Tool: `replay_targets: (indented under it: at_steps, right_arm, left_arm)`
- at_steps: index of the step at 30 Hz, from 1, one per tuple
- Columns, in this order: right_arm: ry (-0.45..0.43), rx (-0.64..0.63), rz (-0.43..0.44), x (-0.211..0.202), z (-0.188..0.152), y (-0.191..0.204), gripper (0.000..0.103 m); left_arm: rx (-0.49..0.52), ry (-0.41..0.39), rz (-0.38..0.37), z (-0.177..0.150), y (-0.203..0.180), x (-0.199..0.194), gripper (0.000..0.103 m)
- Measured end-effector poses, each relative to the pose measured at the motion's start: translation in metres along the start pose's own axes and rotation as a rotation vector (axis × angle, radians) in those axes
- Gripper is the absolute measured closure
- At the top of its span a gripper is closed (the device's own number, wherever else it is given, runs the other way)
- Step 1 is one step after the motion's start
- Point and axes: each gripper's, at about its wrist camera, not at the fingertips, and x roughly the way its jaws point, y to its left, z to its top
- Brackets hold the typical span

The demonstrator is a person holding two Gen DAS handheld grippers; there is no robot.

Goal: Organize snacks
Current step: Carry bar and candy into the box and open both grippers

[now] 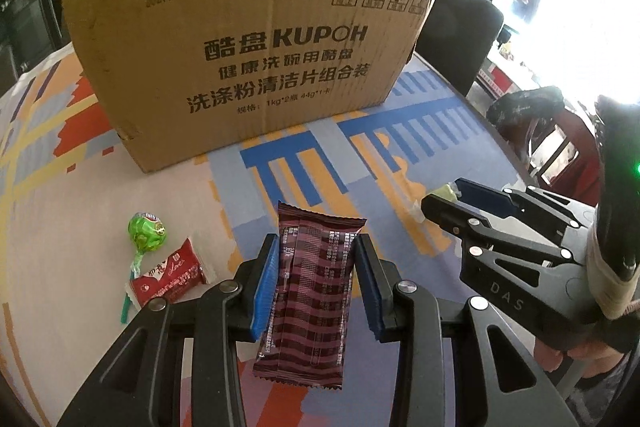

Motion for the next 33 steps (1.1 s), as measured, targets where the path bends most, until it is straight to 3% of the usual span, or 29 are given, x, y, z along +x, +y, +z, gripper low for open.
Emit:
replay_targets:
  at_steps: [7, 18, 33]
  right_arm:
    - [-0.055, -0.016, 0.014, -0.025, 0.003, 0.009, 0.068]
    - [-0.187, -0.047, 0.047, -0.078, 0.023, 0.024, 0.068]
    - [-0.380, -0.065, 0.083, -0.134, 0.076, 0.043, 0.068]
  left_arm:
    - [-0.035, -0.045, 0.001, 0.003, 0.003, -0.019, 0.066]
    - [-0.041, -0.191, 0.033, 0.024, 0.001, -0.076, 0.066]
    - [-0.035, -0.351, 0.069, 0.075, 0.009, -0.140, 0.066]
